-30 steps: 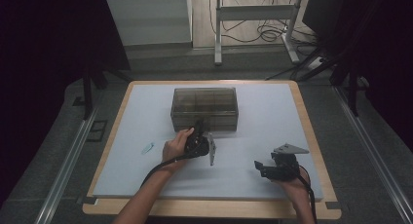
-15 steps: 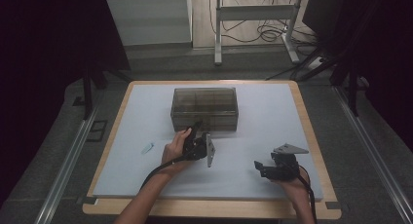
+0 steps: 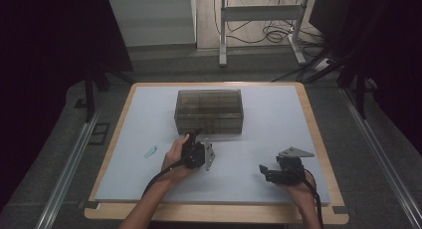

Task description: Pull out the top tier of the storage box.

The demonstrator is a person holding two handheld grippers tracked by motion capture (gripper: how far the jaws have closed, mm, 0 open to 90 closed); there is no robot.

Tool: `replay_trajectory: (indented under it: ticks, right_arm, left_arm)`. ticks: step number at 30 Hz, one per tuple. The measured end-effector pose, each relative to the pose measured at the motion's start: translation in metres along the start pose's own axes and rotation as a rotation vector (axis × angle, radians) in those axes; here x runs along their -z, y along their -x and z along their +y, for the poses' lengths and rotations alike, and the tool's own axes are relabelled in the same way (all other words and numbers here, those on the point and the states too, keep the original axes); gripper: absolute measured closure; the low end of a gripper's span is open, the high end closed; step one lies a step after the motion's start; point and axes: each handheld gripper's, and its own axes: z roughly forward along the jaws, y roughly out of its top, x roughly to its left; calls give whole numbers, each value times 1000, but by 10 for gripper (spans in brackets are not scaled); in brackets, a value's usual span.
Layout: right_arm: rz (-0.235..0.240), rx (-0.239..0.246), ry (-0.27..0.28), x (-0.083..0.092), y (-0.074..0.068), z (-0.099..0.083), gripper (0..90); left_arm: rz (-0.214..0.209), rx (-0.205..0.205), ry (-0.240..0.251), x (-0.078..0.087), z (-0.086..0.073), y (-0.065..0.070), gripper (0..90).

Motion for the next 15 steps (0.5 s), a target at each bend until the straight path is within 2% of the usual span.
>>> replay_trajectory:
  ticks: [1,4,15]
  right_arm:
    - [0,1,1,0,0,0,228]
    - [2,5,-1,-1,-1,0,229]
    - [2,10,2,-1,-3,1,228]
  left_arm:
    - [-20,21,-10,1,-2,0,331]
    - [-50,43,-20,2,-5,-3,332]
    - [-133,141,-49,10,-13,-7,301]
